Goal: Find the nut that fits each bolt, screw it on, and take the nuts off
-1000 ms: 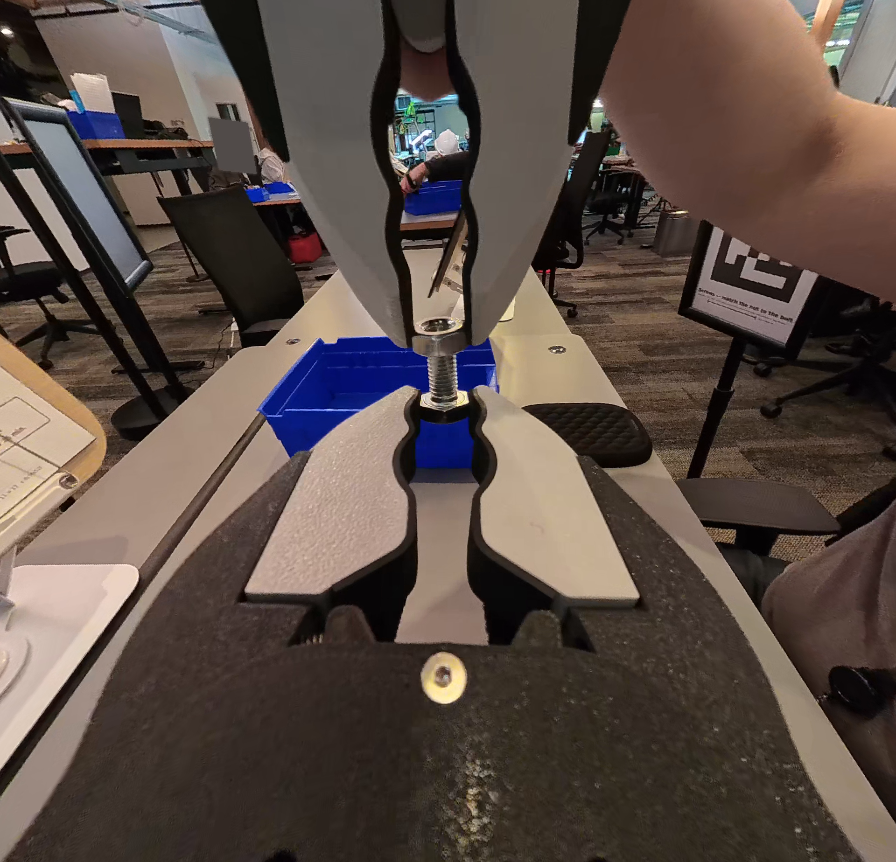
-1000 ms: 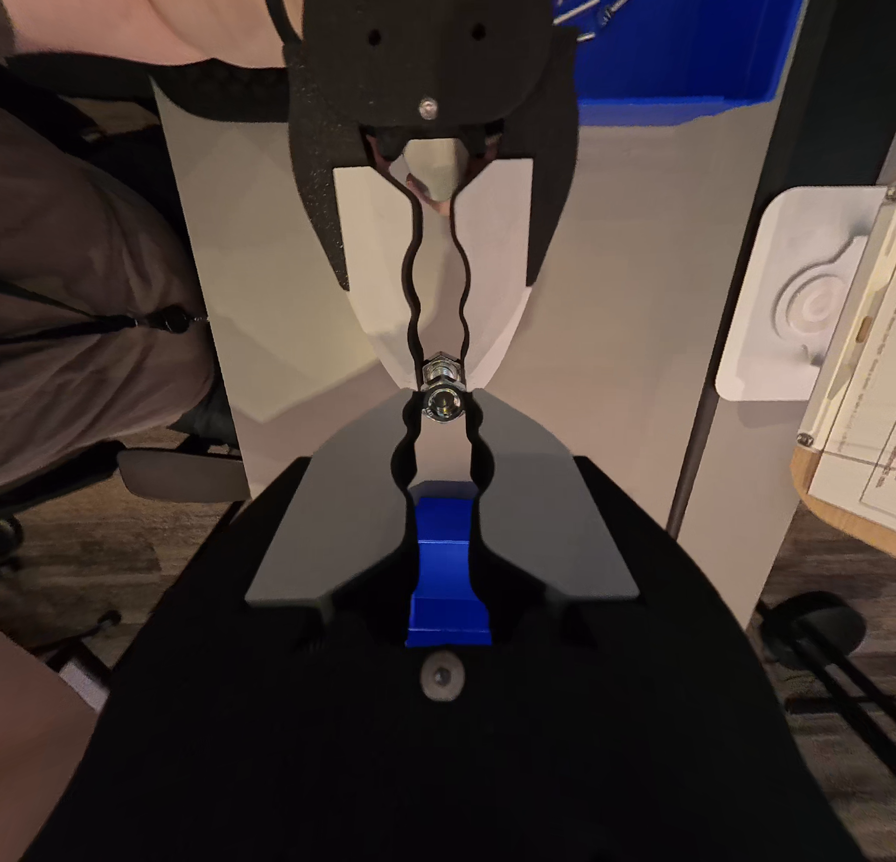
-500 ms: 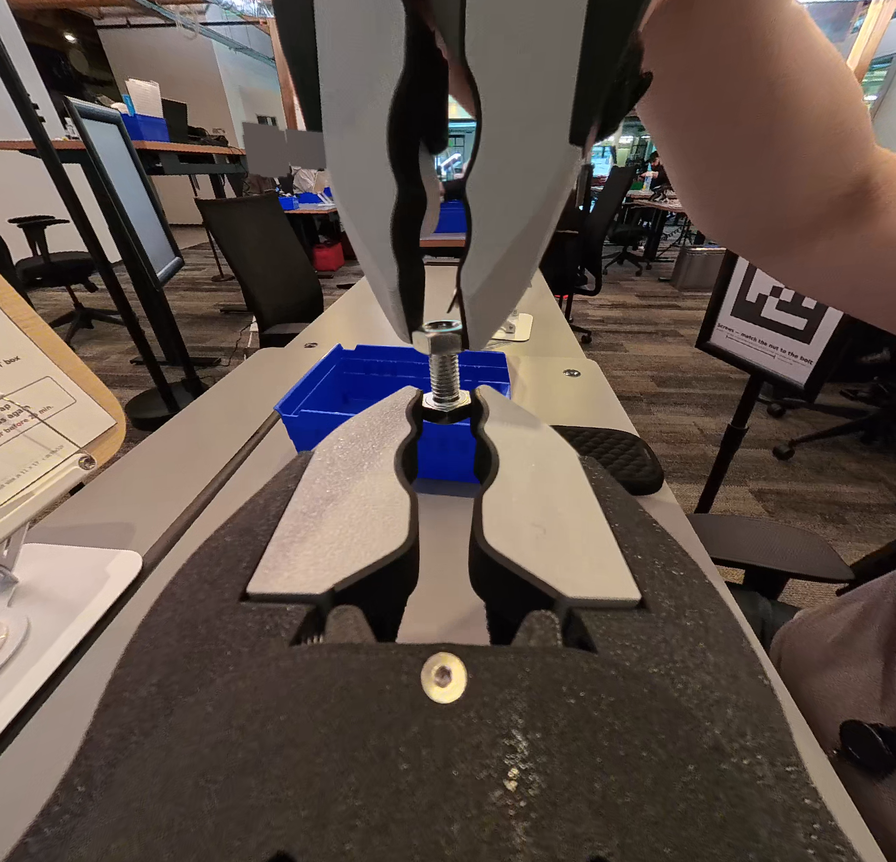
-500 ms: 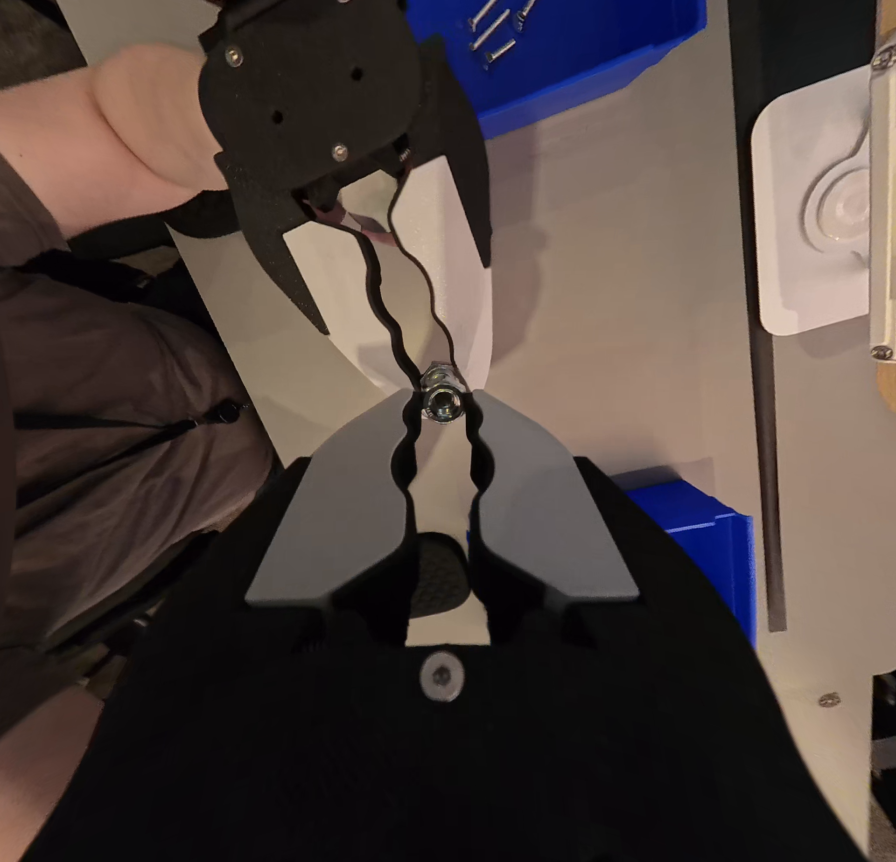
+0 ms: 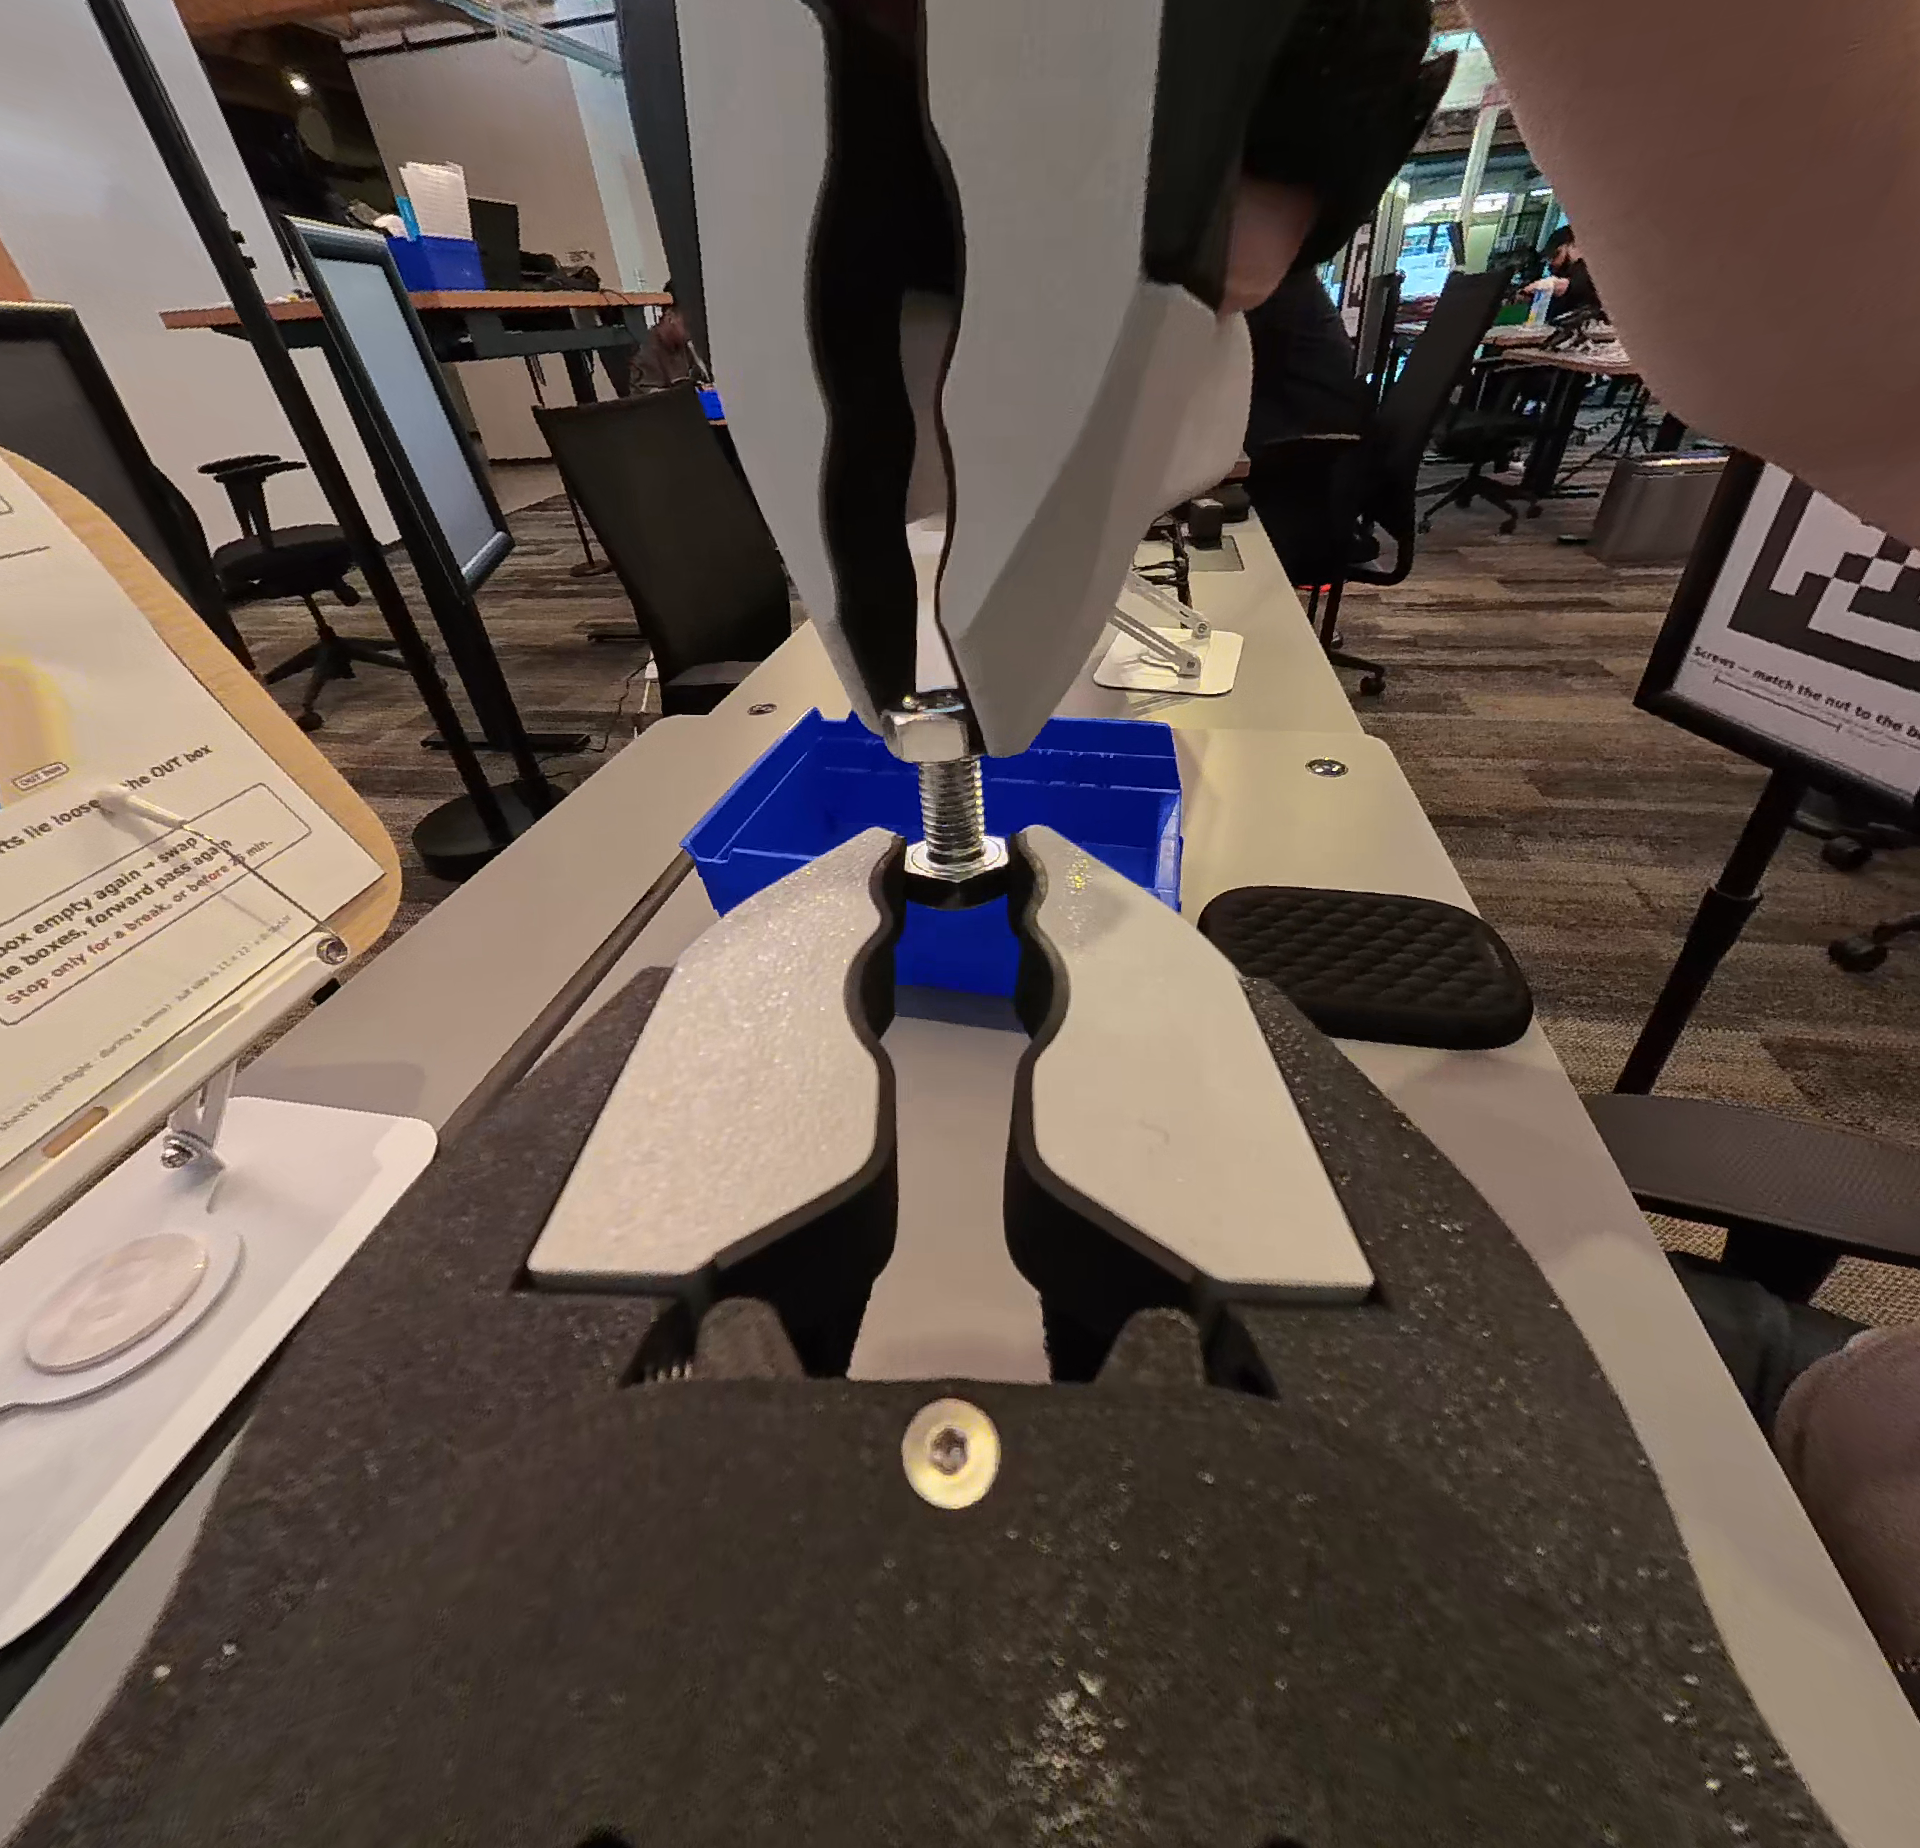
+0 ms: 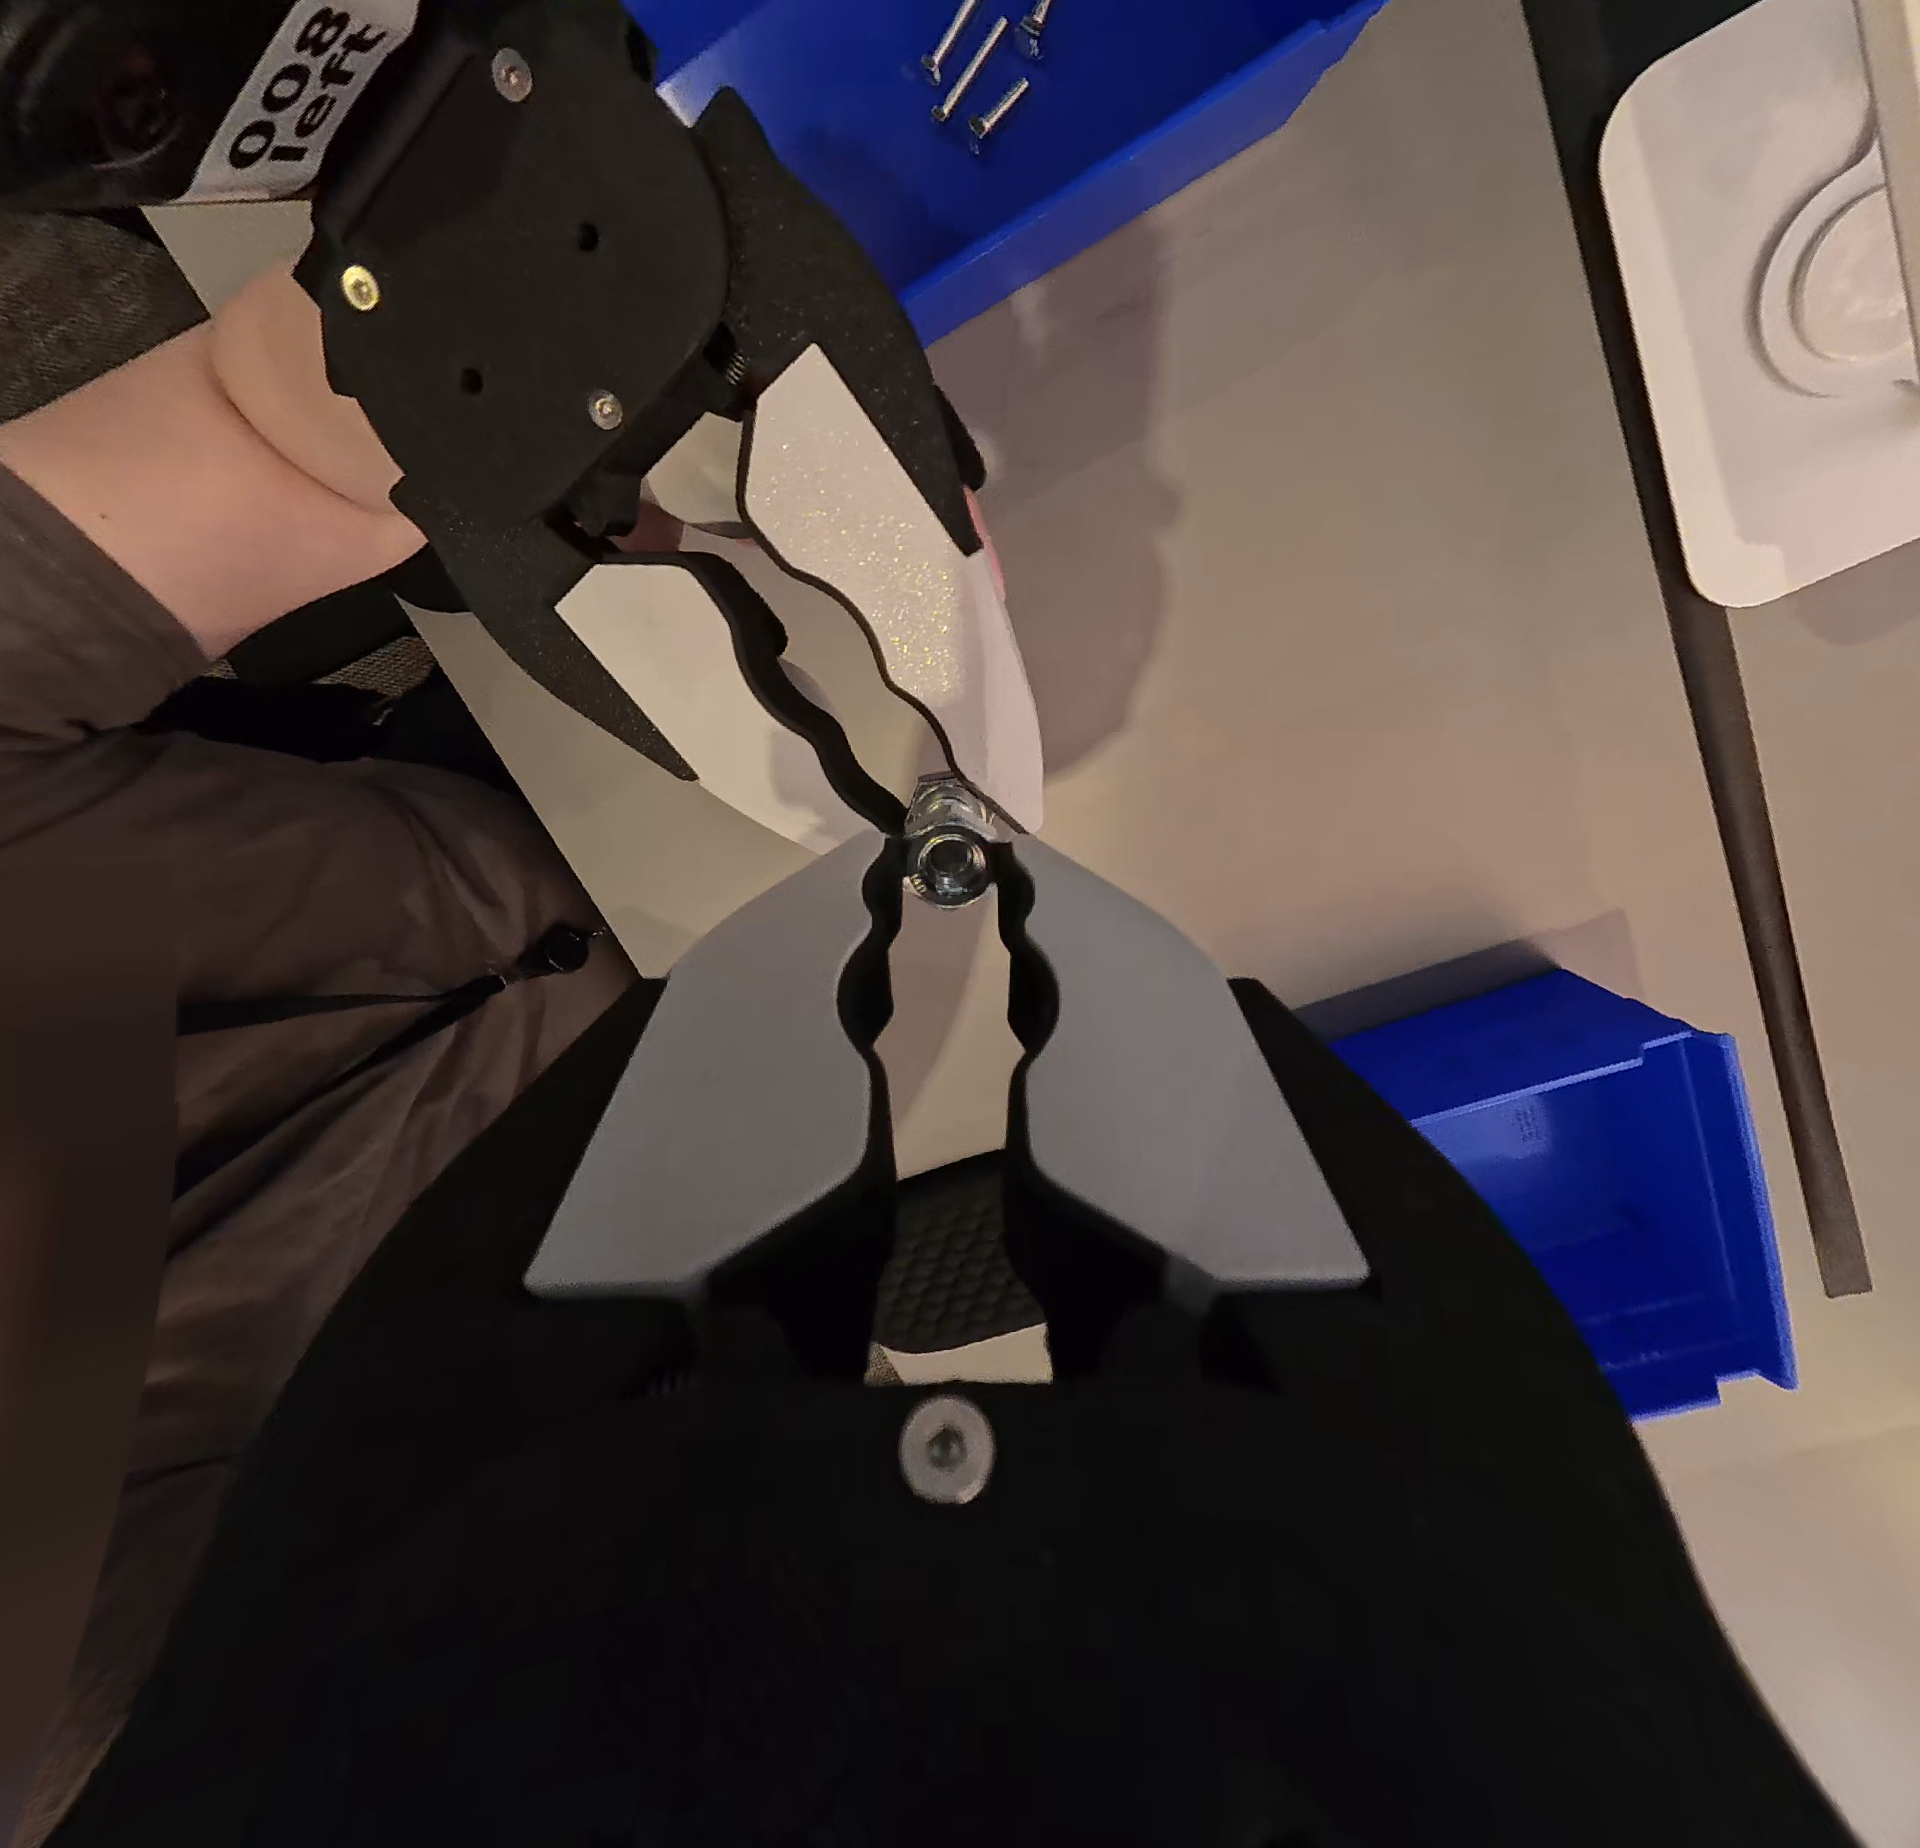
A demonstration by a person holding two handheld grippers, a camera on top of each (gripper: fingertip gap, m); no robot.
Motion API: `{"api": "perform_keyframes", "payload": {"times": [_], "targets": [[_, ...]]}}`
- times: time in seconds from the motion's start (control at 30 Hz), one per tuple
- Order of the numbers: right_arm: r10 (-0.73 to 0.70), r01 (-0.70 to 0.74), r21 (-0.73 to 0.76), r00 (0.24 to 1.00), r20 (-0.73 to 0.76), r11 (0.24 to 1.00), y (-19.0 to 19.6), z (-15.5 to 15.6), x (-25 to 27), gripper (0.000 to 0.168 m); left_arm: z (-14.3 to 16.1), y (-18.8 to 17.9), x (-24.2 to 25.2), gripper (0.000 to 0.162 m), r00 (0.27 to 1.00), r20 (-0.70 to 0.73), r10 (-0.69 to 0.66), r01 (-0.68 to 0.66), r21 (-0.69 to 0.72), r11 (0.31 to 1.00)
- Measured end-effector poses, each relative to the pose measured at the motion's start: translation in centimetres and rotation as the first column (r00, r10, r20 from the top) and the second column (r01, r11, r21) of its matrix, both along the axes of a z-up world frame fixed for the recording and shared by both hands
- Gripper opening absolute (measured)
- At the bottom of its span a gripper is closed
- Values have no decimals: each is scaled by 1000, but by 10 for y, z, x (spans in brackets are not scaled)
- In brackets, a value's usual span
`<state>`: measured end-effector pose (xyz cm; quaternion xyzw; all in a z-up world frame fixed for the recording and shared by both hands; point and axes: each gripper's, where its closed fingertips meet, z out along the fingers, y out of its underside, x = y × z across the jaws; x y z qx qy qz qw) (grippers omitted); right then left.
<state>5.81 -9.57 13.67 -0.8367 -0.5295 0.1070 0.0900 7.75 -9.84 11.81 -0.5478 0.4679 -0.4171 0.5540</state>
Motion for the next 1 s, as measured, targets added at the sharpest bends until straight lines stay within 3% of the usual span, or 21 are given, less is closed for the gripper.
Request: {"api": "perform_keyframes", "payload": {"times": [0.3,0.63,1.0], "targets": [[15,-15,17,1000,-4,1000,0,3,-3,18,4,0,-3,18,1000,16,-1,1,3,1000],[-96,96,0,995,-23,995,6,4,-3,18,4,8,-4,18,996,1,91,-91,47,995],[-82,83,4,996,-24,997,6,5,-4,19,6,7,-4,18,996,16,85,-85,38,996]]}}
